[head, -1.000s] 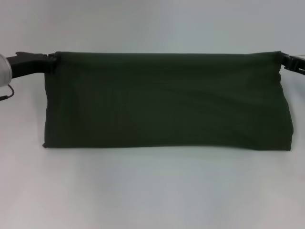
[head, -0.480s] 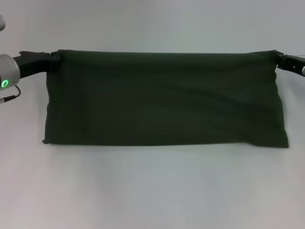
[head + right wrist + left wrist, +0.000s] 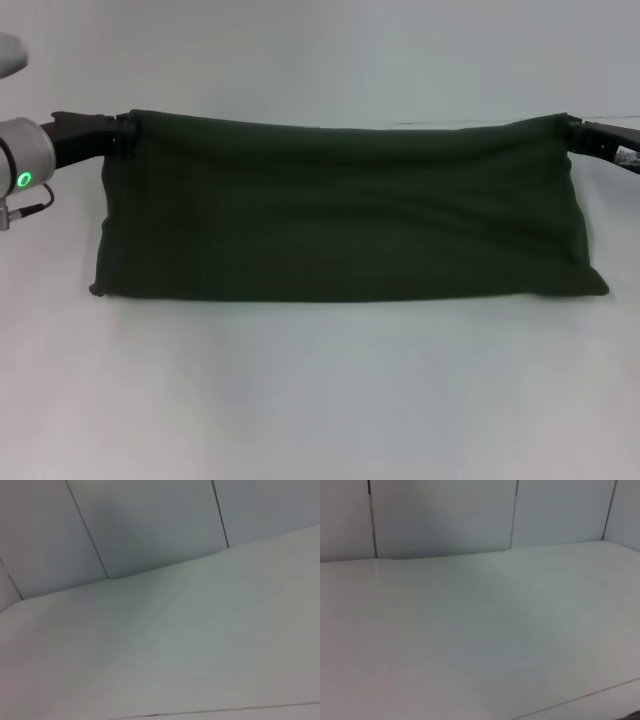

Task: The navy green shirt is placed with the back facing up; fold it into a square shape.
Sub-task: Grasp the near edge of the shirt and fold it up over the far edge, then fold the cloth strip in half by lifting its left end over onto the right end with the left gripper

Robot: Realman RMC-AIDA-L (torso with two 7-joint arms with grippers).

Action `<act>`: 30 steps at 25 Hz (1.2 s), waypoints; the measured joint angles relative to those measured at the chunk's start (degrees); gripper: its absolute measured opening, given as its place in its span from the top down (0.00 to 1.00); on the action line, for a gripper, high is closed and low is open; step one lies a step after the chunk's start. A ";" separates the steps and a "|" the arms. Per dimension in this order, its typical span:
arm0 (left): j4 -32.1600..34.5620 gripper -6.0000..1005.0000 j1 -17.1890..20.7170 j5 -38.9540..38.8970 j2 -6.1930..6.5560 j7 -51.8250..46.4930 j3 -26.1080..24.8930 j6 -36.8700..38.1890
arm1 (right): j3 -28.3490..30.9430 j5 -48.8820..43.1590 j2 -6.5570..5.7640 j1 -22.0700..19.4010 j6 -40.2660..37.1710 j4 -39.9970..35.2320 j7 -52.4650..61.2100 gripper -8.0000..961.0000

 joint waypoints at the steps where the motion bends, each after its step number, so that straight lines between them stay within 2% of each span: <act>1: -0.05 0.95 -0.02 -0.01 0.00 0.00 0.00 -0.13 | 0.01 0.02 0.00 0.08 0.18 0.08 -0.11 0.95; 7: -0.04 0.95 -0.16 -0.02 -0.24 0.32 0.07 -1.27 | -0.17 0.04 0.21 0.60 1.00 0.08 -0.14 0.95; 11: 0.40 0.95 -0.21 -0.02 -1.48 0.82 1.18 -4.48 | -1.65 0.04 0.42 1.02 2.58 0.08 -0.16 0.95; 12: 0.51 0.95 -0.22 -0.03 -1.86 0.84 1.37 -5.73 | -1.93 0.04 0.48 1.20 3.36 0.08 -0.13 0.91; 16: 0.82 0.81 -0.17 -1.60 -2.70 0.57 1.46 -9.40 | -2.11 0.27 0.59 1.58 6.41 -0.10 0.09 0.77; 20: 2.27 0.63 1.00 -5.30 -2.93 0.32 1.26 -9.64 | -2.13 1.95 0.32 1.17 5.94 -0.60 0.20 0.66; 22: 3.55 0.54 2.18 -7.41 -3.00 -0.29 1.29 -7.70 | -2.18 2.09 -0.30 0.76 3.66 -0.64 0.99 0.60; 25: 6.16 0.48 4.50 -8.81 -3.10 -3.09 1.44 -0.34 | -3.15 1.90 -1.60 -0.80 -2.23 -0.86 3.50 0.52; 30: 10.61 0.37 8.99 -8.89 -3.41 -7.36 1.49 15.64 | -8.03 1.82 -2.90 -5.23 -11.25 -3.72 12.11 0.27</act>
